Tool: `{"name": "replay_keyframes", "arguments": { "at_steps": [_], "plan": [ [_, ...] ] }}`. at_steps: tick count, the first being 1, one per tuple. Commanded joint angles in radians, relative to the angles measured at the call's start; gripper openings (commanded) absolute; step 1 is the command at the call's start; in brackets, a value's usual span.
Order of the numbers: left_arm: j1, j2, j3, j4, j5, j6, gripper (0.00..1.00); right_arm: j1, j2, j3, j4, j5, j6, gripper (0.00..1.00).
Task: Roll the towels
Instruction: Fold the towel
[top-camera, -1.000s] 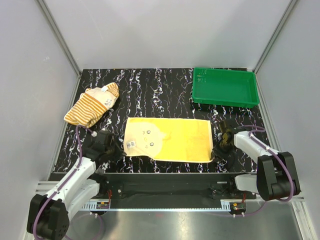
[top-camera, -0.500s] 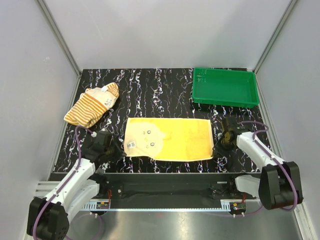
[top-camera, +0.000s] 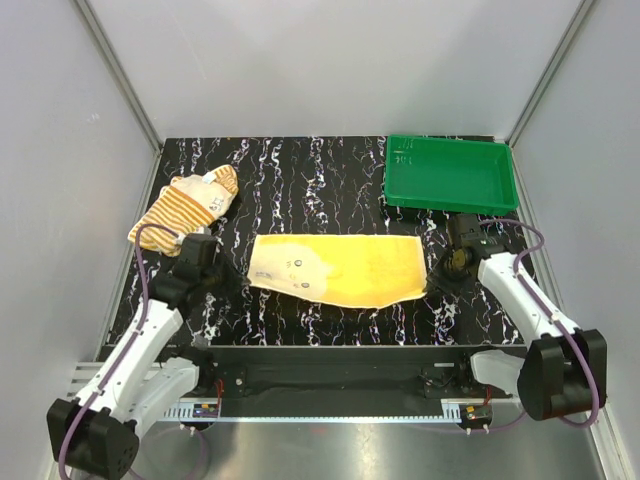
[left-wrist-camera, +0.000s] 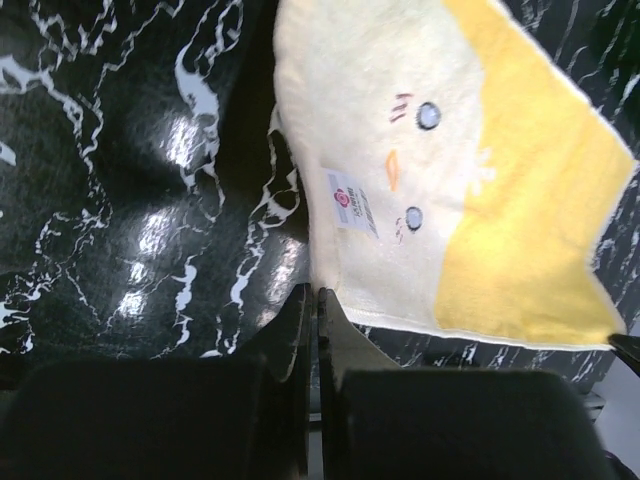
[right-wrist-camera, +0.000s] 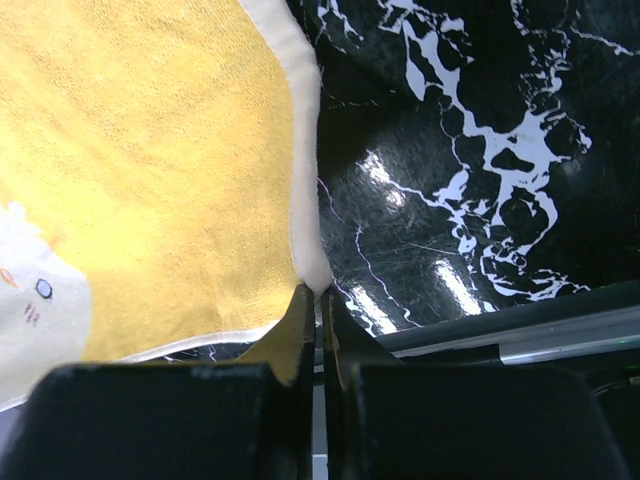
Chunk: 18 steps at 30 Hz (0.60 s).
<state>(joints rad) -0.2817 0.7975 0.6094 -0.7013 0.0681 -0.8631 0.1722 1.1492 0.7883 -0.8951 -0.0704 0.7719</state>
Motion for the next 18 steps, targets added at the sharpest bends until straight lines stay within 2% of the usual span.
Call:
{"name": "replay_keyframes", "arguments": {
  "at_steps": [1, 18],
  "plan": [
    [0.007, 0.058, 0.102, -0.014, -0.037, 0.047, 0.0, 0.007, 0.059, 0.083, 0.027, 0.0, -0.036, 0.0],
    [0.068, 0.471, 0.362, 0.085, -0.065, 0.113, 0.0, -0.052, 0.403, 0.397, 0.064, 0.018, -0.16, 0.0]
  ]
}}
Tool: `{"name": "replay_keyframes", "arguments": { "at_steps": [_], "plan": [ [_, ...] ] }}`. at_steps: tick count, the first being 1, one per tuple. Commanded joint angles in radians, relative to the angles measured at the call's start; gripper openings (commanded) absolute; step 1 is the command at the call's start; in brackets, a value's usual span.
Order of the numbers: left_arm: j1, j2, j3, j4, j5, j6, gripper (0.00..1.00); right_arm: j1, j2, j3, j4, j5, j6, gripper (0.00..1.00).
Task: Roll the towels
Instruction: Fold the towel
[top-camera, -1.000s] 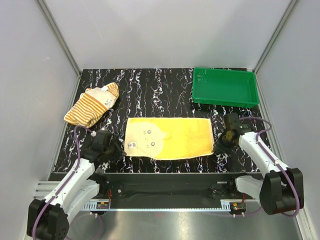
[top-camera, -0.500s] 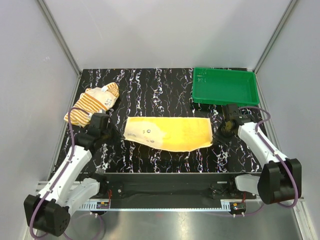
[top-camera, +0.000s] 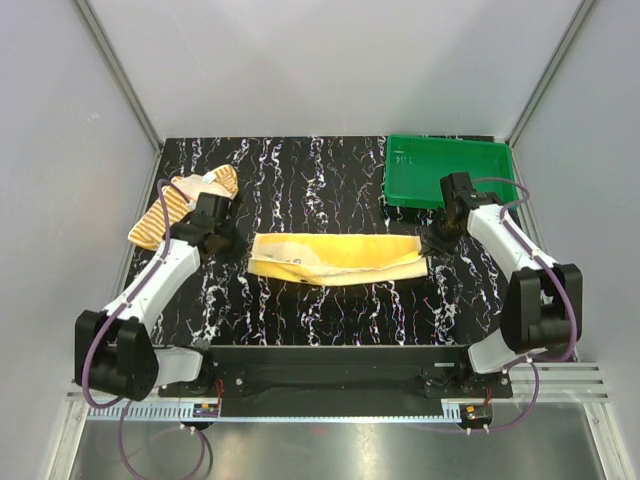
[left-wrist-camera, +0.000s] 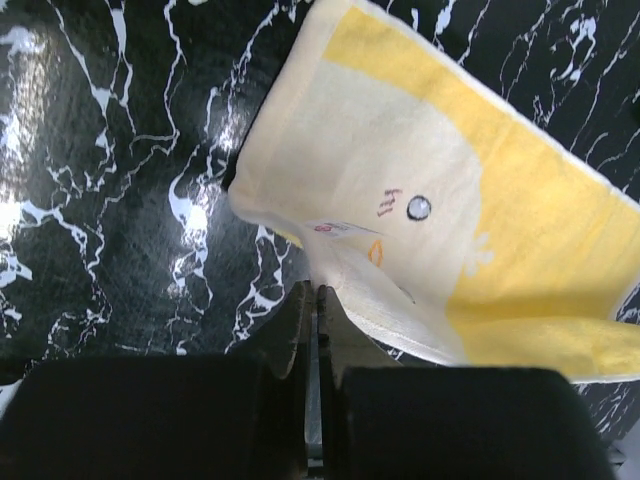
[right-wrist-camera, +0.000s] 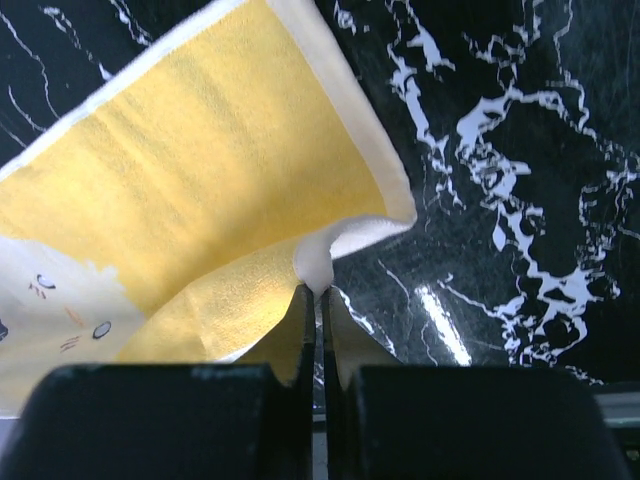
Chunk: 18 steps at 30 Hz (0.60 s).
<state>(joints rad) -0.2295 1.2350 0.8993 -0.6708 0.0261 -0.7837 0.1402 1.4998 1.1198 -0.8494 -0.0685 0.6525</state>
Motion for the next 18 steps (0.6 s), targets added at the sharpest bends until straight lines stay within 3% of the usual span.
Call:
{"name": "replay_keyframes", "arguments": {
  "at_steps": [1, 18],
  "plan": [
    [0.019, 0.062, 0.084, 0.057, -0.023, 0.037, 0.0, -0.022, 0.068, 0.077, 0.016, 0.015, -0.043, 0.0],
    [0.047, 0.371, 0.223, 0.128, -0.049, 0.06, 0.0, -0.062, 0.368, 0.284, 0.021, -0.014, -0.102, 0.0]
  ]
}}
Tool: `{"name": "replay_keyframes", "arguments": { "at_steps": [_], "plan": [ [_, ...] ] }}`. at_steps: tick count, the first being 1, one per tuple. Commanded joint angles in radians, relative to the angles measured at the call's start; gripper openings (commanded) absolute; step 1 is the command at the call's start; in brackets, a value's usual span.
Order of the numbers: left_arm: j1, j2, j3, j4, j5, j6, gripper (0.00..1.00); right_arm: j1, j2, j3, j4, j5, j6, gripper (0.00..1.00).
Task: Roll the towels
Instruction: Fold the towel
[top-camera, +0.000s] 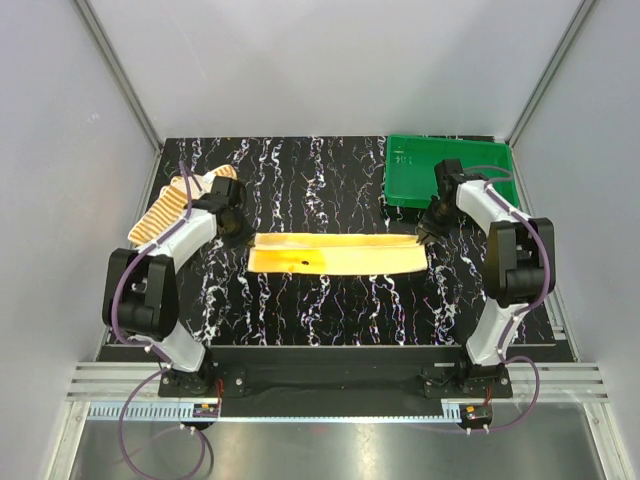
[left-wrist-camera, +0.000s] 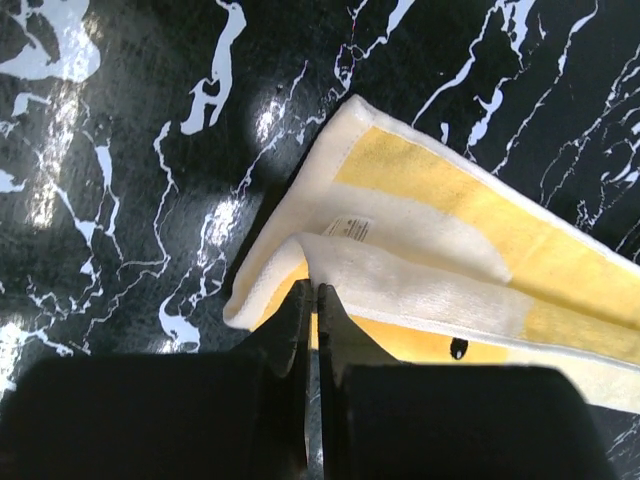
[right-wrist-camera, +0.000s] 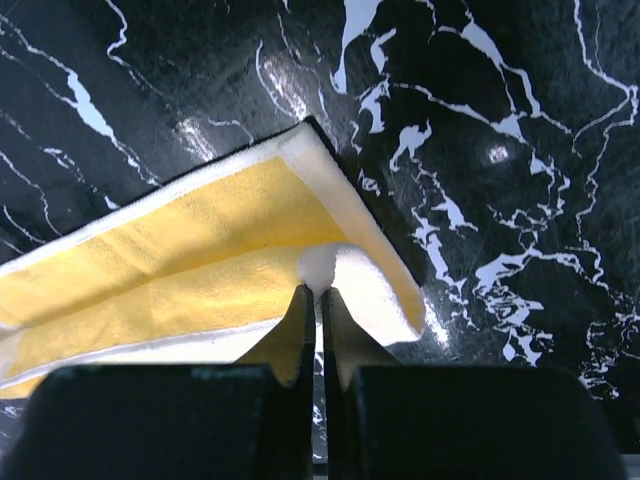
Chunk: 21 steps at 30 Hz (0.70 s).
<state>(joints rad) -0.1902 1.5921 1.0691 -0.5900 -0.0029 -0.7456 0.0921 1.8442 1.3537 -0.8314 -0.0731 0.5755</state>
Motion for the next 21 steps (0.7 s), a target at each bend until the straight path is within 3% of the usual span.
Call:
{"name": "replay_keyframes", "arguments": {
  "at_steps": [1, 5, 7, 9, 10, 13, 14, 17, 21],
  "plan": [
    [0.009, 0.034, 0.067, 0.047, -0.02, 0.025, 0.0, -0.015, 0.029, 0.053, 0.005, -0.011, -0.025, 0.0],
    [0.011, 0.077, 0.1, 0.047, -0.02, 0.031, 0.0, -0.026, 0.059, 0.062, 0.009, -0.013, -0.026, 0.0],
    [0.014, 0.1, 0.11, 0.047, -0.022, 0.032, 0.03, -0.031, 0.081, 0.07, 0.015, -0.017, -0.029, 0.23],
    [0.018, 0.121, 0.127, 0.047, -0.019, 0.032, 0.08, -0.037, 0.099, 0.087, 0.017, -0.014, -0.031, 0.38],
    [0.021, 0.129, 0.135, 0.047, -0.019, 0.035, 0.12, -0.044, 0.107, 0.094, 0.014, -0.008, -0.034, 0.53],
    [0.034, 0.16, 0.175, 0.039, -0.016, 0.041, 0.33, -0.064, 0.13, 0.139, 0.005, -0.002, -0.046, 0.59],
    [0.037, 0.164, 0.184, 0.039, -0.014, 0.046, 0.57, -0.071, 0.135, 0.153, 0.0, 0.002, -0.051, 0.61],
    [0.041, 0.186, 0.238, 0.01, -0.025, 0.071, 0.85, -0.086, 0.113, 0.191, -0.025, 0.035, -0.066, 0.68],
    [0.051, 0.166, 0.295, -0.044, -0.077, 0.089, 0.92, -0.113, 0.024, 0.138, -0.026, 0.109, -0.072, 0.72]
  ]
}}
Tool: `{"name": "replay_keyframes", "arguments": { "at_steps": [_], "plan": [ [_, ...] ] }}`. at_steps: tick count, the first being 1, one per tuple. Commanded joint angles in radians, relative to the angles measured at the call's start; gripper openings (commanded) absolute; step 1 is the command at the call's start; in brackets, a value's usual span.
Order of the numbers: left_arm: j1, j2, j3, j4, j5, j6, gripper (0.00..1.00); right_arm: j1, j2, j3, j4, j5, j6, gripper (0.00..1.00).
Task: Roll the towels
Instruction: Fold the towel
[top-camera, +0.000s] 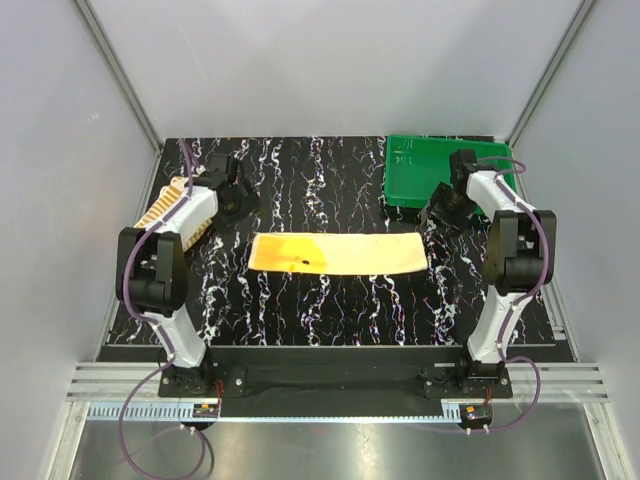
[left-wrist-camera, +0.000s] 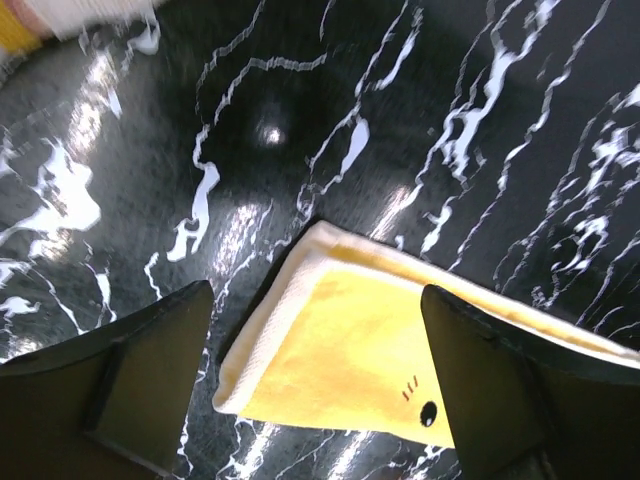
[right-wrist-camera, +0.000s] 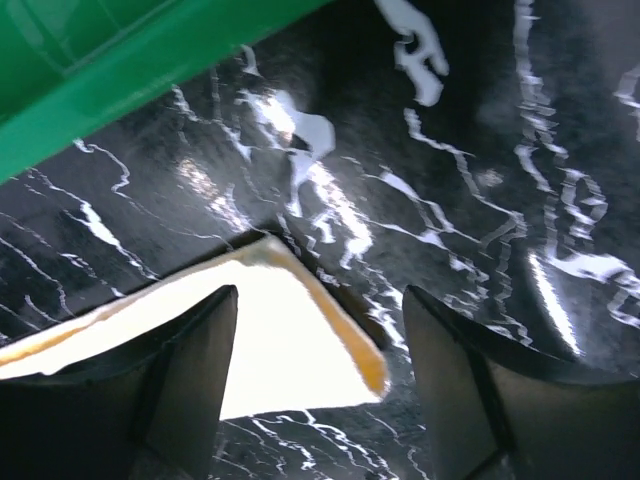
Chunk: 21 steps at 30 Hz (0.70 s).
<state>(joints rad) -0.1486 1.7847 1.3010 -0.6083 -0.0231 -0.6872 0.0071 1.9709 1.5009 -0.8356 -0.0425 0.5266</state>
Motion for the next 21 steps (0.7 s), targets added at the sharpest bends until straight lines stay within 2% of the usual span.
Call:
{"name": "replay_keyframes", "arguments": {
  "at_steps": [1, 2, 3, 8, 11, 15, 21],
  "plan": [
    [0.009, -0.04, 0.06, -0.027, -0.072, 0.031, 0.92, -0.032, -0.125, -0.031, -0.019, 0.093, -0.019, 0.75],
    [0.009, -0.069, 0.055, -0.03, -0.075, 0.026, 0.93, -0.038, -0.179, -0.08, -0.011, 0.104, -0.014, 0.8],
    [0.007, -0.086, 0.05, -0.031, -0.078, 0.018, 0.93, -0.039, -0.208, -0.106, 0.009, 0.111, -0.01, 0.81],
    [-0.035, -0.23, -0.054, 0.019, -0.086, 0.0, 0.92, -0.041, -0.38, -0.302, 0.098, -0.035, 0.022, 0.81],
    [-0.114, -0.284, -0.086, 0.021, -0.107, 0.005, 0.91, -0.041, -0.451, -0.416, 0.159, -0.114, 0.049, 0.8],
    [-0.21, -0.338, -0.161, 0.042, -0.104, -0.018, 0.9, -0.039, -0.445, -0.519, 0.239, -0.21, 0.065, 0.7],
    [-0.25, -0.389, -0.249, 0.059, -0.104, -0.029, 0.89, -0.039, -0.403, -0.616, 0.332, -0.278, 0.102, 0.63]
  ]
}}
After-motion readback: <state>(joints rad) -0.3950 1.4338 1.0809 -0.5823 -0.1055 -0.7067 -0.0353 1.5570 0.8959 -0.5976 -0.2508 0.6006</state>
